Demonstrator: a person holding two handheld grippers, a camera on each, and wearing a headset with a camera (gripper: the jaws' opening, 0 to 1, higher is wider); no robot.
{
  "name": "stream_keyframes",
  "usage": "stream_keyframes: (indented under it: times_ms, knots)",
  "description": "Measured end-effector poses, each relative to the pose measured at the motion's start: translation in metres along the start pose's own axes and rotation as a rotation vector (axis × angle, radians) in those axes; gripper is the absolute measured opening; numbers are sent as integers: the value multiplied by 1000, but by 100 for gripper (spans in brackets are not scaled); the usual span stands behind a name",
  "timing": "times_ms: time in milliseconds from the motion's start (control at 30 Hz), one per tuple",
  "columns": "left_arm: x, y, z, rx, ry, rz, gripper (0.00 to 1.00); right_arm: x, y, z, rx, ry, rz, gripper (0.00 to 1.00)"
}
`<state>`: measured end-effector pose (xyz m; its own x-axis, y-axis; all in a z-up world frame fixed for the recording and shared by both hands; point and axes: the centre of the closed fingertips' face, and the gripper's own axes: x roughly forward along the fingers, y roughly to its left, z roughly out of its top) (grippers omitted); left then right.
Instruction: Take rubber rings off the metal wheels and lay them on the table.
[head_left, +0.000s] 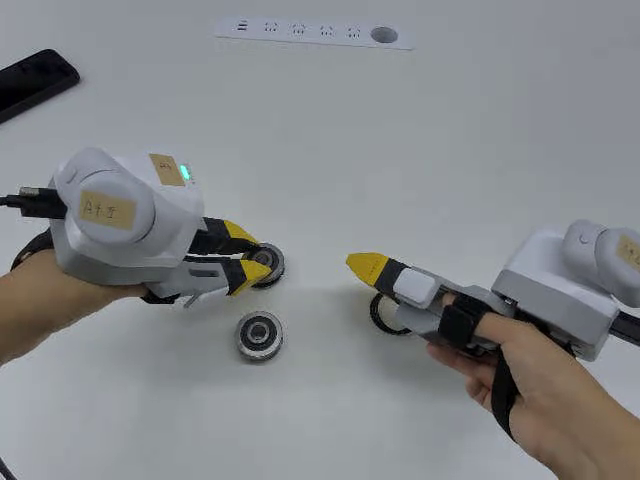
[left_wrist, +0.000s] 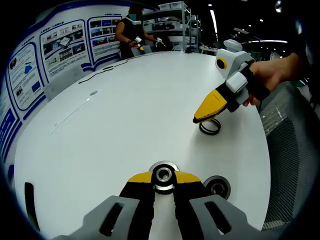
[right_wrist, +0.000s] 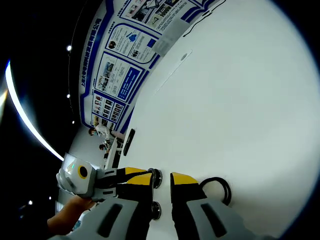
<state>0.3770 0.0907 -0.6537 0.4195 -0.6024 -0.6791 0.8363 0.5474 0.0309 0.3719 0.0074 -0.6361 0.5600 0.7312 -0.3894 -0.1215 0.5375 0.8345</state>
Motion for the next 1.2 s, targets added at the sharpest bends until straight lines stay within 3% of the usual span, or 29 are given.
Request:
stream_keyframes:
  times_ms: [167,367,700,800,1200]
  knots:
    - [-1,1,-1,-26,-6,-3,14,7,3,-3,2,12,15,14]
    - [0,0,-1,27,12,-12,13,16,9,-9,1,40,39,17]
    - [0,0,-1,51,11,-27,12,41,26,-27,-19,104,103,28]
    - [0,-1,-1,100,16,-26,12,49,29,-30,-27,116,110,32]
    - [-1,-1,0,69,6,-34,12,62,29,-36,-54,145,109,36]
